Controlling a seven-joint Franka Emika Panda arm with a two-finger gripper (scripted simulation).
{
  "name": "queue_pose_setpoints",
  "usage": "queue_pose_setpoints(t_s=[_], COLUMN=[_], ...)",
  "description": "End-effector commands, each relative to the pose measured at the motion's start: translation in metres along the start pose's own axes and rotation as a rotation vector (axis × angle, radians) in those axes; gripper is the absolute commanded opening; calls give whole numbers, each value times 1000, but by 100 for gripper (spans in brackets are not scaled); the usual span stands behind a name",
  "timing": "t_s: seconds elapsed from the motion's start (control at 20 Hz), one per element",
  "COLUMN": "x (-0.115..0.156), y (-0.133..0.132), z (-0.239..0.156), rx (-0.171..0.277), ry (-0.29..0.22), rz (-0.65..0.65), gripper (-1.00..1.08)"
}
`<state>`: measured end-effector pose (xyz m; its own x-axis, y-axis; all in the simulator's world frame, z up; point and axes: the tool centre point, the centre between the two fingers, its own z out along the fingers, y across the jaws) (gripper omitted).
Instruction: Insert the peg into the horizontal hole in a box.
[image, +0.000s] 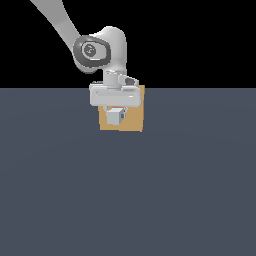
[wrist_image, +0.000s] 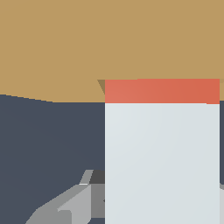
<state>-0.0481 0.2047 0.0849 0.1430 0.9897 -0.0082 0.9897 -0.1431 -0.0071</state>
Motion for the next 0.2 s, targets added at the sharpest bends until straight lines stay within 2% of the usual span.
queue_pose_setpoints(t_s=[0.0,0.15], x=[12,9], y=[2,3], z=[-2,-2], rx=[-10,-10], ry=[10,10], rz=[-4,-4], gripper=[-100,-100])
